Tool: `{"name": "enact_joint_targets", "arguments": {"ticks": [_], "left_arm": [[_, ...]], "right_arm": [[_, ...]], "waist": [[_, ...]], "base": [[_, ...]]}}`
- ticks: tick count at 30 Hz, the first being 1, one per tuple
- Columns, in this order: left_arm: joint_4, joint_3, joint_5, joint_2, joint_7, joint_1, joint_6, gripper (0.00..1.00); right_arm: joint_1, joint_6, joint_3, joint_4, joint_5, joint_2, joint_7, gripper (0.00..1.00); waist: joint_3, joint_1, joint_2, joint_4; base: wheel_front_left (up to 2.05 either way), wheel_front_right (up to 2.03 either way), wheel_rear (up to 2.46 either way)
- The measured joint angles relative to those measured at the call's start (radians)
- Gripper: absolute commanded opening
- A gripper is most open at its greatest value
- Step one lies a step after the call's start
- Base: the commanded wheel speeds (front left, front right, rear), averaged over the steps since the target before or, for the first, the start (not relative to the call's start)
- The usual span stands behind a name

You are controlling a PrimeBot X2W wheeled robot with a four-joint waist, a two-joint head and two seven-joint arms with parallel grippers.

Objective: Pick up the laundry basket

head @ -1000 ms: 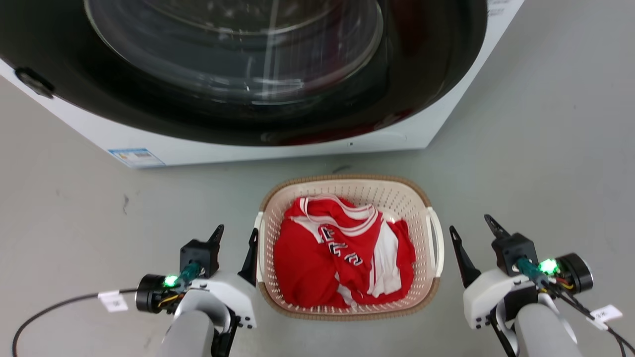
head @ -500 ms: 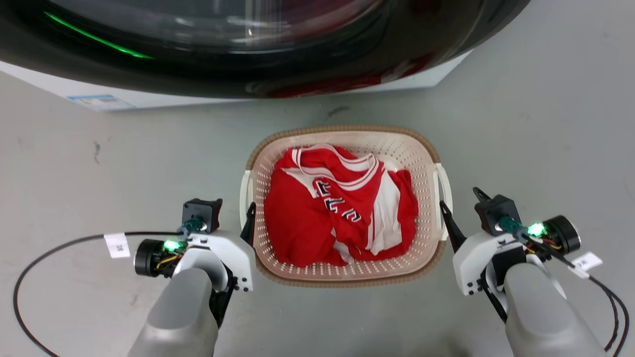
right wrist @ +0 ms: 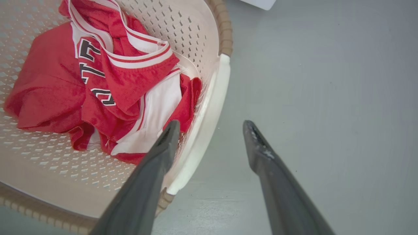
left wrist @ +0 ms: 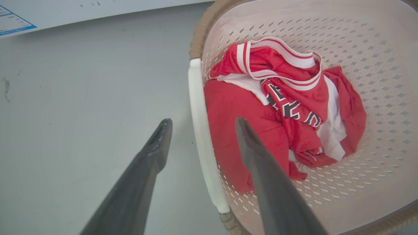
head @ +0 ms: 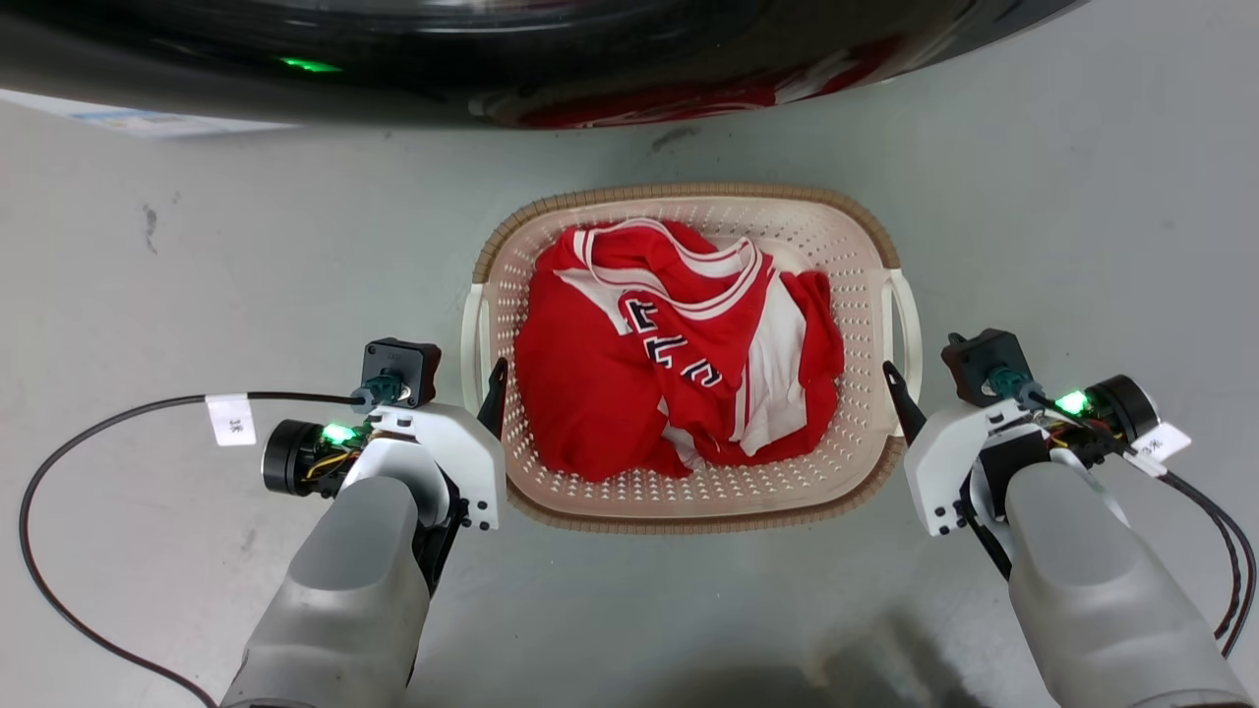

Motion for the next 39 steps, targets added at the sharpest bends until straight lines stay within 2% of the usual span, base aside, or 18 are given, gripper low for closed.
{"name": "enact_joint_targets", "arguments": {"ticks": [12, 24, 25, 26, 27, 39], "left_arm": [[0.051, -0.048, -0.014, -0.006, 0.0, -0.06, -0.005, 1.0], [0.083, -0.117, -0.04, -0.013, 0.0, -0.105, -0.005, 1.0], [0.088, -0.126, -0.045, -0.013, 0.0, -0.107, -0.005, 0.87], [0.09, -0.132, -0.044, -0.014, 0.0, -0.11, -0.005, 0.42], [0.092, -0.137, -0.046, -0.014, 0.0, -0.115, -0.005, 0.0], [0.116, -0.185, -0.091, -0.015, 0.0, -0.12, -0.004, 0.0]], "right_arm": [[-0.095, 0.0, 0.013, 0.121, 0.018, 0.001, 0.001, 1.0], [-0.137, 0.0, 0.04, 0.15, 0.067, 0.001, 0.036, 1.0], [-0.138, 0.0, 0.043, 0.151, 0.069, 0.001, 0.037, 0.6], [-0.139, 0.0, 0.045, 0.151, 0.076, 0.001, 0.037, 0.23], [-0.141, 0.0, 0.048, 0.152, 0.077, 0.001, 0.043, 0.0], [-0.138, 0.0, 0.078, 0.16, 0.119, 0.002, 0.062, 0.0]], "waist": [[0.073, 0.0, 0.0, 0.009], [0.125, -0.0001, 0.0, 0.015], [0.128, -0.0001, 0.0, 0.014], [0.129, -0.0001, 0.0, 0.014], [0.131, -0.0001, 0.0, 0.014], [0.094, -0.0001, 0.0, 0.016]], "base": [[0.0, 0.0, 0.0], [0.0, 0.0, 0.0], [0.0, 0.0, 0.0], [0.0, 0.0, 0.0], [0.0, 0.0, 0.0], [0.0, 0.0, 0.0]]}}
